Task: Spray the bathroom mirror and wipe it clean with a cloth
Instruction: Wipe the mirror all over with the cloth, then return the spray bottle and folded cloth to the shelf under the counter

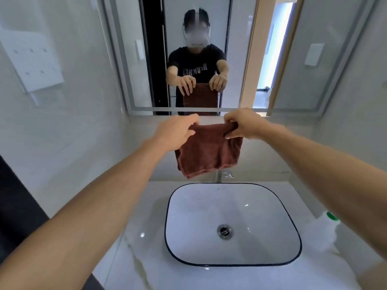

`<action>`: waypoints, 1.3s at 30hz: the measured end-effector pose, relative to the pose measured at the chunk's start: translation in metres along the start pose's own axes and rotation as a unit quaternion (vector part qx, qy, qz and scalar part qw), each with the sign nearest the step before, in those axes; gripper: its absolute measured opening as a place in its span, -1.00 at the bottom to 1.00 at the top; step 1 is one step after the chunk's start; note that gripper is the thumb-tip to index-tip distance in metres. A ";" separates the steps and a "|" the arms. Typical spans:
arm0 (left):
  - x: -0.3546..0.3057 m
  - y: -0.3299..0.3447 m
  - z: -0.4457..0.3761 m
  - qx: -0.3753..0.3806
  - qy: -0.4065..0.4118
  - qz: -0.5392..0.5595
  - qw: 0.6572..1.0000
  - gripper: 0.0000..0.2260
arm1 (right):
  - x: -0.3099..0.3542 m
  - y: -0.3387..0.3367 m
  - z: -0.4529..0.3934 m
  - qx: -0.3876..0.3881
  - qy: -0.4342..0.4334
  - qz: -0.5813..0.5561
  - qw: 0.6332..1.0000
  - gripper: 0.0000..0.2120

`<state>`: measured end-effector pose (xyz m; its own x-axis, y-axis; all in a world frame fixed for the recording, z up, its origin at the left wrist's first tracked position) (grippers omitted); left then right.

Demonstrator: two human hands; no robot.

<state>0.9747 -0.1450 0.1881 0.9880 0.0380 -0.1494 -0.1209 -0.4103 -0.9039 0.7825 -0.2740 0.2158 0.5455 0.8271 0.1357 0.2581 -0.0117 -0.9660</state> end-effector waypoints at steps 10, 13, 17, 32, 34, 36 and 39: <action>0.013 0.029 0.025 0.013 -0.047 0.023 0.999 -0.89 | 0.007 0.042 0.012 0.037 -0.016 0.001 0.999 -0.87; 0.024 0.038 0.055 0.046 -0.056 0.053 0.996 -0.90 | 0.022 0.062 0.026 0.077 -0.018 -0.006 0.997 -0.82; 0.037 0.047 0.103 0.115 -0.054 0.096 0.987 -0.88 | 0.044 0.091 0.055 0.126 -0.030 -0.053 0.990 -0.79; 0.054 0.161 0.165 0.347 -0.090 0.034 0.933 -0.83 | 0.075 0.247 0.120 0.293 0.139 -0.144 0.935 -0.90; 0.056 0.179 0.161 0.328 -0.109 0.020 0.938 -0.84 | 0.071 0.263 0.116 0.264 0.156 -0.132 0.943 -0.89; 0.057 0.188 0.157 0.317 -0.112 0.006 0.942 -0.85 | 0.069 0.270 0.114 0.242 0.173 -0.136 0.945 -0.93; 0.061 0.191 0.151 0.294 -0.115 0.001 0.949 -0.86 | 0.063 0.273 0.108 0.208 0.191 -0.157 0.946 -0.94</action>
<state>0.9972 -0.0836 -0.0544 0.9488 0.2634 -0.1745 -0.2228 0.1661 -0.9606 0.8009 -0.1644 -0.0632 0.7634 0.4877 0.4235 0.1625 0.4896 -0.8567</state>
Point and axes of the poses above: each hand's wrist, its own z-axis away from the middle knuckle, its own y-axis out of the palm, x = y × z, the point moved 1 cm from there along -z, towards the middle knuckle, and after that the axes turned 1 degree about -z, right-handed, at the moved point
